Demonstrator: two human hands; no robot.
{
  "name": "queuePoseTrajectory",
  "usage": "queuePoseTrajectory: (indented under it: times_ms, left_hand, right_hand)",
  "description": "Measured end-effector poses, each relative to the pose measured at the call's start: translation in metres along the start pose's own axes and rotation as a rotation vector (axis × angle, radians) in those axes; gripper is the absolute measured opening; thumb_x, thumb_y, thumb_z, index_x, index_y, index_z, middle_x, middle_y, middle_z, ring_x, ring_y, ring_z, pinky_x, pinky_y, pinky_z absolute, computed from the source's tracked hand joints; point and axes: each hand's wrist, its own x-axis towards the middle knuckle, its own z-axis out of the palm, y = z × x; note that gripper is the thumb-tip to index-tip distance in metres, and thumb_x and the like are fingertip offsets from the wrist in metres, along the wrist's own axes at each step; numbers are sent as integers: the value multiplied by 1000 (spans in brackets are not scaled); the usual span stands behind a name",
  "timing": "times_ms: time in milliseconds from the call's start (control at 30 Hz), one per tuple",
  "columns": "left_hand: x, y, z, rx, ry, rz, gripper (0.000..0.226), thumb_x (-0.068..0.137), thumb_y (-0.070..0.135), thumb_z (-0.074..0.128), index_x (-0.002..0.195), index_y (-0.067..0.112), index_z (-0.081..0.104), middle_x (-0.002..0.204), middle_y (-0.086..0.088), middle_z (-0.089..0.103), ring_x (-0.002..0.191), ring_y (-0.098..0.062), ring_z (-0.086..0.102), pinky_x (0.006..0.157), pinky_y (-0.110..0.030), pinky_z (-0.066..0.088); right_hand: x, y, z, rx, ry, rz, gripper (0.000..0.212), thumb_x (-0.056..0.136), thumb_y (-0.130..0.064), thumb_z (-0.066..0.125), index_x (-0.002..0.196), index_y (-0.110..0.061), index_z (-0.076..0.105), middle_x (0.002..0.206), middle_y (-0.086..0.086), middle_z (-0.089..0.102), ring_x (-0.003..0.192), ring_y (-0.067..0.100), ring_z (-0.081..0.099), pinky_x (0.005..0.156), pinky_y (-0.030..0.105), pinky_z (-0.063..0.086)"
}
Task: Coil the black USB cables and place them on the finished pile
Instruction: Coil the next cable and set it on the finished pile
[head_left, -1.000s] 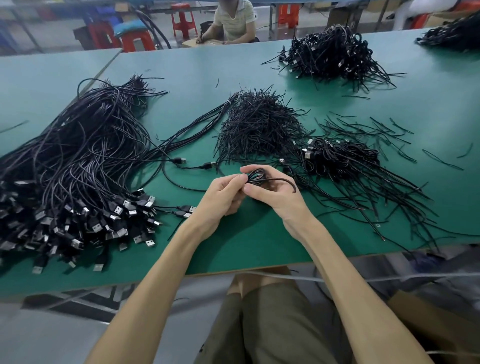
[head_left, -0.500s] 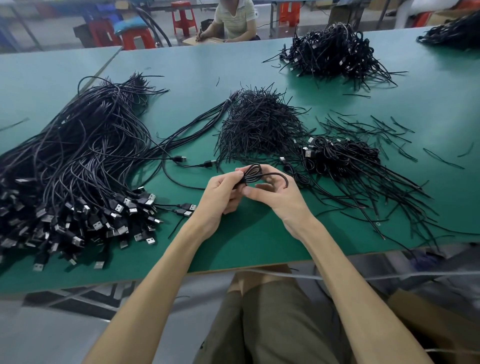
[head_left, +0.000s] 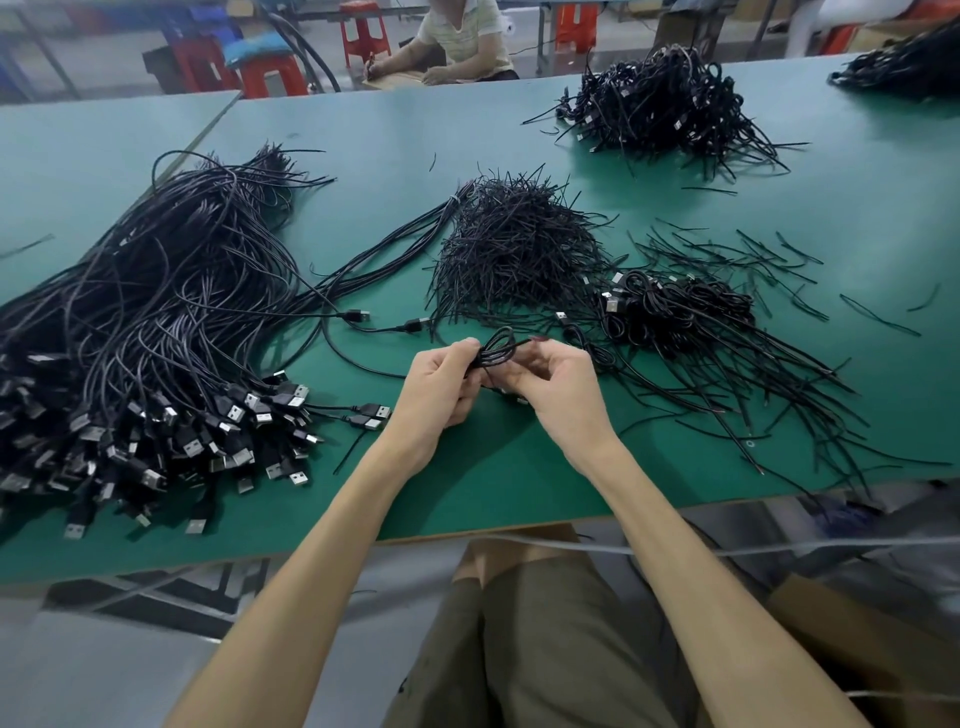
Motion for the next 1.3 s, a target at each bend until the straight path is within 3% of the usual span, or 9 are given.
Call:
queuePoseTrajectory:
  times_ms: [200,300,433,600,800,967,1100,1200,1300]
  left_hand:
    - [0,-1,0,-26,38,24,39,100,39,48,72,14,54,57,7,31,47,-10,18,41,-20,16]
    - [0,1,0,-15,49,38,50,107,34,44,59,27,56,57,7,30,47,-10,18,42,-20,16]
    - [0,0,1,2,63,39,44,109,32,42,67,19,46,54,11,31,45,-8,19,40,-19,18]
    - [-1,-1,1,70,44,46,38,109,32,43,79,9,52,53,13,28,44,-7,20,39,-18,19]
    - [-3,2,3,63,62,31,57,108,31,43,51,28,47,52,11,33,44,-8,22,40,-19,20]
    - [-3,3,5,102,74,44,56,107,32,44,51,27,45,53,4,31,44,-11,21,41,-20,19]
    - [-4,2,6,111,60,59,55,107,40,44,56,21,55,49,4,33,43,-13,22,42,-21,20]
    - [-6,1,6,146,74,119,60,107,45,42,62,14,68,48,-7,45,42,-21,34,42,-24,29]
    - [-6,0,4,140,111,143,58,106,43,45,68,13,77,52,-11,59,42,-22,49,47,-23,42]
  right_hand:
    - [-3,-6,1,9,-30,-16,12,99,-19,66,101,-10,73,93,2,79,90,16,75,82,28,58]
    - [-3,-9,1,1,-67,-11,4,95,-21,70,99,-21,72,89,-9,77,84,4,71,74,17,52]
    - [-3,-11,1,0,-80,11,9,91,-25,76,99,-23,72,91,-10,77,84,3,68,76,19,51]
    - [-5,-9,6,-184,-67,-25,12,90,-29,77,98,-21,72,91,-10,76,85,5,70,82,25,54]
    - [-8,-12,10,-296,-2,-77,13,92,-18,73,87,-29,67,80,-23,72,74,0,67,71,16,51]
    - [-8,-13,10,-373,60,-84,18,96,-9,65,84,-22,61,72,-7,70,66,12,66,71,36,56]
    - [-9,-12,10,-412,79,-116,10,98,-8,61,88,-11,61,78,3,71,73,20,66,75,46,54]
    - [-10,-13,11,-380,119,-120,14,96,-3,59,85,-11,61,81,0,71,78,20,66,74,42,57]
    - [-10,-14,9,-418,187,-148,25,91,6,53,79,-16,54,78,1,70,72,16,64,65,27,51]
